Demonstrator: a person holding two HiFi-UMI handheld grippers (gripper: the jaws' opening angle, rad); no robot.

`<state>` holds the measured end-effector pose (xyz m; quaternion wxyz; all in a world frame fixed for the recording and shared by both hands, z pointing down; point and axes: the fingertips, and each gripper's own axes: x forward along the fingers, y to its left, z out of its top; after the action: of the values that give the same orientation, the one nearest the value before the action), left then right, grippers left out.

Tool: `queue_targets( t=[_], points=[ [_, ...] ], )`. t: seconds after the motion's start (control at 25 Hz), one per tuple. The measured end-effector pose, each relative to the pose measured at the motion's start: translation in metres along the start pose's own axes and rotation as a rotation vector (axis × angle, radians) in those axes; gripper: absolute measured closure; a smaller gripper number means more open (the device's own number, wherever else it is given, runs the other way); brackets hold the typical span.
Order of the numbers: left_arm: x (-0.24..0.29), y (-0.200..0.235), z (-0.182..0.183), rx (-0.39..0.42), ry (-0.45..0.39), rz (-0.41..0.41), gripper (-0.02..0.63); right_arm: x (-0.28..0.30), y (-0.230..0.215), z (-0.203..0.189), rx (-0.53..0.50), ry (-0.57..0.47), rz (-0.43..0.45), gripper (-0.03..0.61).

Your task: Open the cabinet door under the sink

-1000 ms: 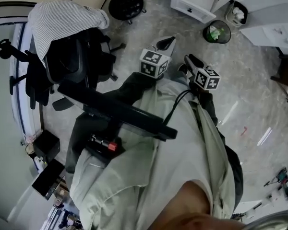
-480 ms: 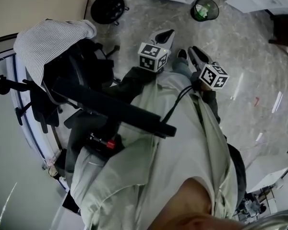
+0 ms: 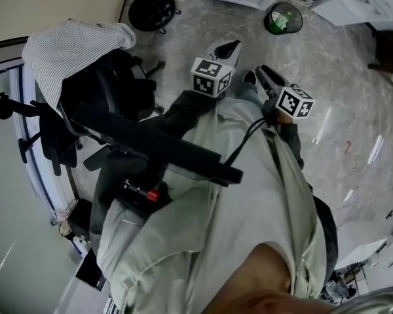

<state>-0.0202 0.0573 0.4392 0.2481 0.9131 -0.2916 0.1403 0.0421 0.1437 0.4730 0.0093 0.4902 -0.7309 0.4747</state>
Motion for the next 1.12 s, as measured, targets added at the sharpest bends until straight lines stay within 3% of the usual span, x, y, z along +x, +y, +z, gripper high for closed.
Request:
queue_targets(
  t=[0.12, 0.32, 0.6, 0.88, 1.12],
  points=[
    [0.002, 0.001, 0.004, -0.002, -0.010, 0.013, 0.606, 0.002, 0.005, 0.012, -0.056, -0.014, 0.024, 0.457],
    [0.005, 0.008, 0.011, -0.008, -0.034, 0.040, 0.606, 0.000, 0.005, 0.043, -0.162, -0.121, 0.003, 0.465],
    [0.010, 0.014, 0.018, -0.016, -0.053, 0.072, 0.606, 0.002, 0.011, 0.061, -0.226, -0.136, 0.049, 0.465],
    [0.016, 0.018, 0.019, -0.014, -0.039, 0.079, 0.606, 0.015, 0.009, 0.055, -0.203, -0.062, 0.065, 0.474],
    [0.018, 0.018, 0.013, -0.023, -0.022, 0.075, 0.606, 0.012, 0.001, 0.052, -0.162, -0.066, 0.038, 0.477]
  ],
)
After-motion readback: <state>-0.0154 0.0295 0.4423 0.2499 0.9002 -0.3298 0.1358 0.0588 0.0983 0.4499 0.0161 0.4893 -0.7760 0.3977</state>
